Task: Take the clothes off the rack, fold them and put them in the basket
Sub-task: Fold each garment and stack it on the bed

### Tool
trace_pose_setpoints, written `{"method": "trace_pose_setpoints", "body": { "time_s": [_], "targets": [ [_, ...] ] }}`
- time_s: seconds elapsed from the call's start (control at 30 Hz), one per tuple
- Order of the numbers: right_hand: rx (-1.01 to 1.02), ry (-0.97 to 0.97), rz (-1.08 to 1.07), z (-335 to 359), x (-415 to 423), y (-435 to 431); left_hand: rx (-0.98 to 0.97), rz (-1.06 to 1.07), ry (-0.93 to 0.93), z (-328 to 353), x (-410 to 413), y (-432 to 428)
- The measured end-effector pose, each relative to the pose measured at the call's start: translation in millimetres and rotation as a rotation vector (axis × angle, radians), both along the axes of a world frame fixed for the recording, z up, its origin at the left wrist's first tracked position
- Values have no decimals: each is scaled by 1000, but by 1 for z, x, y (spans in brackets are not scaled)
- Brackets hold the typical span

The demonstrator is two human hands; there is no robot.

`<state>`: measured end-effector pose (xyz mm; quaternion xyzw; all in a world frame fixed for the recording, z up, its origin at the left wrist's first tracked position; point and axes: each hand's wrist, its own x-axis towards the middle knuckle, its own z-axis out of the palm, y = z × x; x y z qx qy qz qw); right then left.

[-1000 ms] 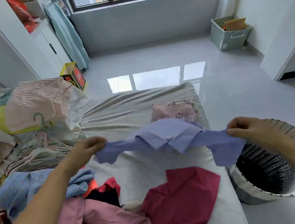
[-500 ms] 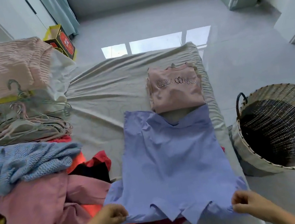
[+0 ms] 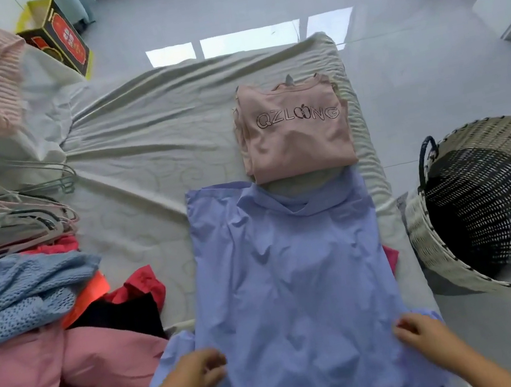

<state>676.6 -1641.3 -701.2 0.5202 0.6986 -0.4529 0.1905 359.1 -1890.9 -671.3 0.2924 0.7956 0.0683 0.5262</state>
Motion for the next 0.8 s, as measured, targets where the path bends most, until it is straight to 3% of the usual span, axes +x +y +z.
{"method": "trace_pose_setpoints", "body": {
  "time_s": [0.13, 0.3, 0.47, 0.57, 0.67, 0.8],
  "targets": [
    [207, 144, -361, -4, -60, 84, 192, 301, 138, -15, -70, 75],
    [376, 217, -511, -14, -132, 171, 283, 481, 355, -42, -146, 155],
    [211, 306, -681, -45, -180, 218, 283, 587, 494, -71, -182, 210],
    [61, 395, -826, -53, -188, 236, 269, 752, 413, -94, -203, 225],
    [155, 526, -991, -61, -173, 259, 371, 947, 350, -99, -223, 222],
    [213, 478, -1021, -69, -152, 263, 323, 879, 357, -98, -232, 211]
  ]
}}
